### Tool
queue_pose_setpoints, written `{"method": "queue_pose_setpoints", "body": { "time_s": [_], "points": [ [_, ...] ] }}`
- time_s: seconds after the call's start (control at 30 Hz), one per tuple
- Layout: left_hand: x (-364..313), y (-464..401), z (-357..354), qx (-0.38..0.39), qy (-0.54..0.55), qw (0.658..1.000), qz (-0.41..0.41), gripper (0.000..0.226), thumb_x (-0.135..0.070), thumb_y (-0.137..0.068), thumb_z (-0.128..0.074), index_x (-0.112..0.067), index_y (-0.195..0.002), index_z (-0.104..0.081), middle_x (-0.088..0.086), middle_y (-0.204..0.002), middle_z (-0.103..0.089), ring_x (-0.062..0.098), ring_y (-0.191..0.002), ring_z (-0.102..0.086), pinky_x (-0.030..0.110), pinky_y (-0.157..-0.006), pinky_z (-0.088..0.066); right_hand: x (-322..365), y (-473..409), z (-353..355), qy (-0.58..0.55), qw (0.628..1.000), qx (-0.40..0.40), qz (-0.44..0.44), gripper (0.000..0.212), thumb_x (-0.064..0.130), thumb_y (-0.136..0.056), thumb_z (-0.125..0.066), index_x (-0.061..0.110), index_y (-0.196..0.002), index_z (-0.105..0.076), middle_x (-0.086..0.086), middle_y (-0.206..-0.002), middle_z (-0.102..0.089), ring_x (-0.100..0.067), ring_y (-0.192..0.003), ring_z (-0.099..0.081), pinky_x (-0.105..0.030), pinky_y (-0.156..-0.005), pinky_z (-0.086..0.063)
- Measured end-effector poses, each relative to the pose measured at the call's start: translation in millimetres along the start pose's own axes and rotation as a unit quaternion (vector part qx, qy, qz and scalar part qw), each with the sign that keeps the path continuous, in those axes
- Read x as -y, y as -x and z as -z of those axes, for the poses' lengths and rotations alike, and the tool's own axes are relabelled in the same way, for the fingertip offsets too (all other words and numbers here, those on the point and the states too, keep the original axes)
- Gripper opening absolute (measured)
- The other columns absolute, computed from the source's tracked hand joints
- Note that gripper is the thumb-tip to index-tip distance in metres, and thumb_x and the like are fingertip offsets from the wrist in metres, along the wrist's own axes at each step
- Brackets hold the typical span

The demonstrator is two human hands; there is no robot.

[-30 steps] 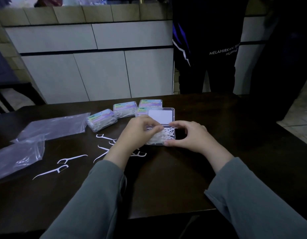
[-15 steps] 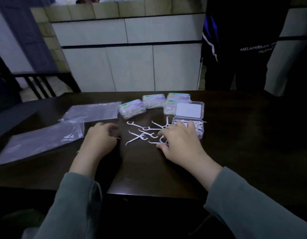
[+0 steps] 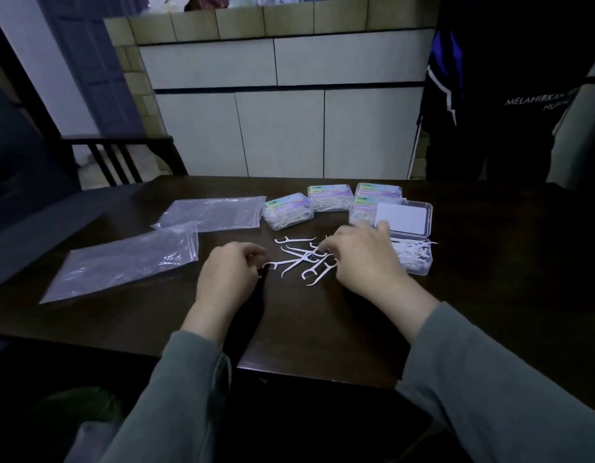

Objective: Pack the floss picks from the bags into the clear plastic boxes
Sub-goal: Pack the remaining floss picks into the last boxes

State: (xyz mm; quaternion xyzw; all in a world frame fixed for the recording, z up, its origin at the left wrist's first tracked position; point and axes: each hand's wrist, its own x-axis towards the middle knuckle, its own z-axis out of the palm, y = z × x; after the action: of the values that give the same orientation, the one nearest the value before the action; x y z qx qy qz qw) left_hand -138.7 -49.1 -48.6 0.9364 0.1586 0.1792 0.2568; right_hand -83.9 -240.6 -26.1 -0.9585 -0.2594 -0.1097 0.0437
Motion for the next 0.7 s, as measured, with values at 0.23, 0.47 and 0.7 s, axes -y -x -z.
{"method": "queue_pose_setpoints", "body": {
  "time_s": [0.23,0.47,0.7],
  "points": [
    [13,3,13,0.045,-0.09,0.993,0.059,0.023,-0.017,-0.087,-0.055,-0.035,-0.088,-0.068,0.0,-0.106,-0.067,0.024,-0.101,-0.06,0.034,-0.085,-0.05,-12,-26,2,0.166,0.98,0.058,-0.091,0.027,0.019,-0.089,-0.053,0.023,-0.115,-0.06,-0.004,-0.113,-0.061,-0.025,-0.114,-0.045,-0.044,-0.099,-0.026],
    [-6,11,6,0.064,-0.049,0.996,0.043,0.013,-0.025,-0.087,-0.06,-0.031,-0.084,-0.071,-0.006,-0.091,-0.069,0.018,-0.092,-0.061,0.028,-0.076,-0.047,-10,-28,-10,0.062,0.997,0.013,-0.053,0.023,0.029,-0.095,-0.051,0.027,-0.108,-0.07,0.001,-0.105,-0.067,-0.022,-0.104,-0.051,-0.042,-0.092,-0.028],
    [-2,2,14,0.155,0.006,0.987,-0.033,0.01,-0.026,-0.084,-0.069,-0.035,-0.089,-0.07,-0.014,-0.085,-0.065,0.009,-0.086,-0.061,0.024,-0.081,-0.047,-23,-17,2,-0.089,0.993,0.074,0.019,0.063,0.074,-0.074,-0.059,0.039,-0.127,-0.057,0.016,-0.106,-0.065,-0.014,-0.111,-0.051,-0.039,-0.096,-0.026]
  ]
}}
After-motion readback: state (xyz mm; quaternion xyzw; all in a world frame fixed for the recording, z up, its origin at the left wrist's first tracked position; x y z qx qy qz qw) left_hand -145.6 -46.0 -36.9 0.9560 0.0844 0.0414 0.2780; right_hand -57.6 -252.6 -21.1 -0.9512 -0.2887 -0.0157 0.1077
